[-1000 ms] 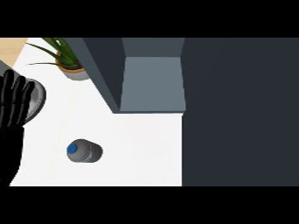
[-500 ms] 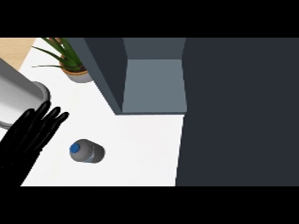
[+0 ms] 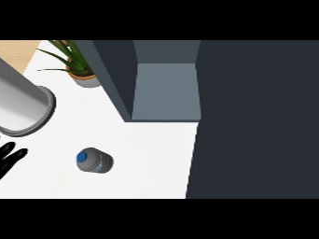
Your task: Pick up the bottled water, place it into the cabinet and close the cabinet
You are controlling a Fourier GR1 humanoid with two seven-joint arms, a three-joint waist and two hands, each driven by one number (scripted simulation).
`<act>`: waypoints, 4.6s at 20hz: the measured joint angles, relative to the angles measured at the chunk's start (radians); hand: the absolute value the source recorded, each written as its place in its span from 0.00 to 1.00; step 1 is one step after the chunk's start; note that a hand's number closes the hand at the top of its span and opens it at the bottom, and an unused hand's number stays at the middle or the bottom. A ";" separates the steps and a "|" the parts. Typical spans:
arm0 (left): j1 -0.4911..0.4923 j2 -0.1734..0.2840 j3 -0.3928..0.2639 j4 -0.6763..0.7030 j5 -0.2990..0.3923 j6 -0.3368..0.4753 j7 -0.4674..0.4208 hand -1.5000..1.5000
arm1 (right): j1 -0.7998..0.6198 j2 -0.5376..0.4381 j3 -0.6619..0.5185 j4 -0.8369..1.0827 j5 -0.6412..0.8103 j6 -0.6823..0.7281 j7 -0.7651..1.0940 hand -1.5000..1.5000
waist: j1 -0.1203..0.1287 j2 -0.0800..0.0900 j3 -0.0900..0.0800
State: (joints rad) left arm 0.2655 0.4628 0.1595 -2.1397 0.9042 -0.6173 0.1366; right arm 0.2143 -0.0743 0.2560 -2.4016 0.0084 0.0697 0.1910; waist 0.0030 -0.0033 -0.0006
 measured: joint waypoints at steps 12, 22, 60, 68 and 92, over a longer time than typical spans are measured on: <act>0.006 0.044 0.125 0.061 0.084 -0.100 0.109 0.00 | -0.051 0.039 0.121 -0.064 0.055 -0.072 0.145 0.00 | -0.001 0.002 0.000; -0.084 -0.095 0.079 0.186 -0.162 -0.165 0.097 0.00 | -0.017 0.015 0.179 -0.074 0.057 -0.099 0.132 0.00 | -0.008 0.002 0.000; -0.491 -0.246 -0.036 1.360 -1.089 -0.010 -0.737 0.00 | -0.114 -0.072 0.288 -0.078 0.093 -0.267 0.208 0.00 | -0.027 0.005 -0.002; -0.580 -0.255 -0.053 1.558 -1.103 0.068 -0.861 0.00 | -0.095 -0.107 0.290 -0.074 0.089 -0.279 0.171 0.00 | -0.030 0.007 -0.002; -0.621 -0.371 -0.101 1.524 -1.102 0.401 -1.051 1.00 | -0.113 -0.152 0.280 -0.069 0.074 -0.327 0.165 0.00 | -0.014 0.001 -0.001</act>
State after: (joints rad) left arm -0.3552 0.0922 0.0586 -0.6158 -0.1979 -0.2166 -0.9144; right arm 0.1017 -0.2267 0.5355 -2.4703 0.0825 -0.2578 0.3561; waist -0.0111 -0.0026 -0.0014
